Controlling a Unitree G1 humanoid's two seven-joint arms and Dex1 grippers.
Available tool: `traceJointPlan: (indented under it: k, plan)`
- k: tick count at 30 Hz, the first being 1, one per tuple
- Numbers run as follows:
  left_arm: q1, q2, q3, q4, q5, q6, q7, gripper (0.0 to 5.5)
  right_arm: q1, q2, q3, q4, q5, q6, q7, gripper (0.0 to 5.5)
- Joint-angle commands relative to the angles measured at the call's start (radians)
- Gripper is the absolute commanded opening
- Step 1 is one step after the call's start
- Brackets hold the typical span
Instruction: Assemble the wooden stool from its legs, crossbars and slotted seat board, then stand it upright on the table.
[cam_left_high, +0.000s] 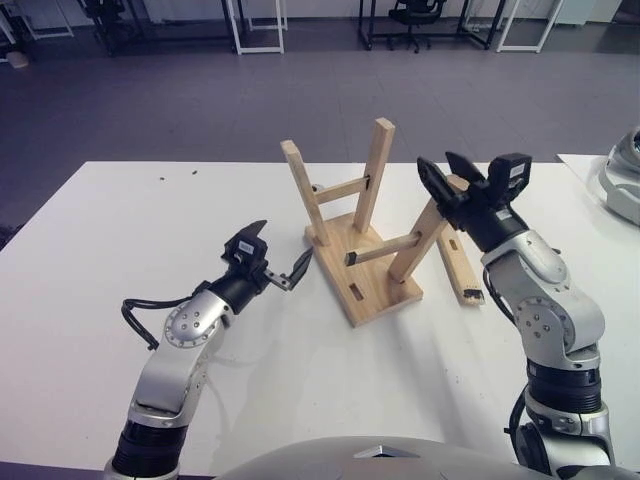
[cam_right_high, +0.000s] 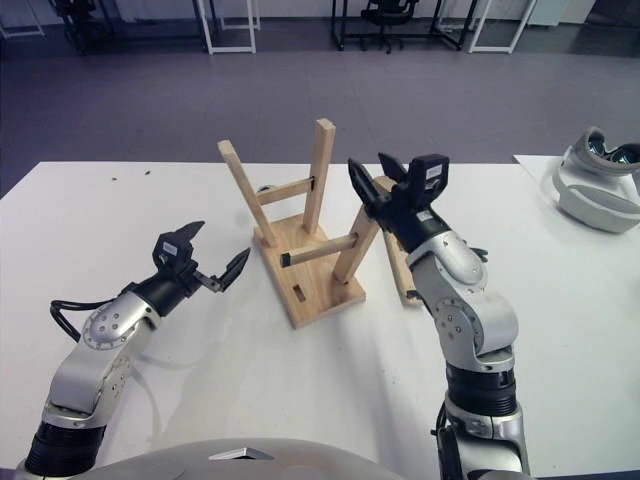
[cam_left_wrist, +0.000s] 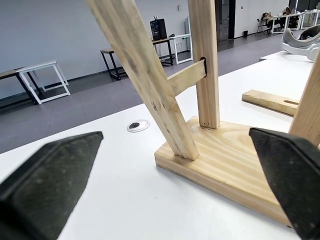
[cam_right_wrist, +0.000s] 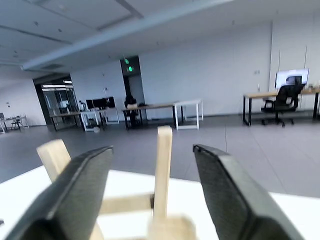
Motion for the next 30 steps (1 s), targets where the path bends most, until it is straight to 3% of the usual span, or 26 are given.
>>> traceJointPlan:
  k: [1,4,7,11,14,20,27,30]
  plan:
    - [-0.023,0.0,0.017,0.024,0.017,-0.013,0.003,5.4,-0.177,-0.075,-0.126,-0.066,0.11,0.038,-0.008,3.8]
    - [-0.027,0.004,0.026,0.032,0.019,-0.018,0.004,5.4,-0.324,-0.139,-0.256,0.054,0.153,0.064,-0.08,4.25]
    - [-0.047,0.006,0.049,0.049,0.034,-0.023,0.023,5.4,-0.192,-0.211,-0.136,0.243,-0.071,0.162,-0.141,4.25]
    - [-0.071,0.003,0.06,0.072,0.047,-0.022,0.028,5.4,0.093,-0.174,0.085,0.371,-0.212,0.15,-0.028,4.25]
    - [-0.087,0.005,0.056,0.085,0.053,-0.02,0.016,5.4,0.187,-0.151,0.107,0.447,-0.259,0.136,-0.001,4.25]
    - [-0.097,0.007,0.048,0.092,0.057,-0.014,0.009,5.4,0.199,-0.169,0.116,0.496,-0.347,0.175,0.019,4.25]
    - [-0.114,-0.006,0.065,0.087,0.032,0.002,0.02,5.4,0.176,-0.19,0.164,0.567,-0.419,0.191,0.077,2.88]
    - [-0.183,0.001,0.14,0.057,-0.016,0.039,0.038,5.4,0.148,-0.171,0.108,0.587,-0.407,0.145,0.076,2.37]
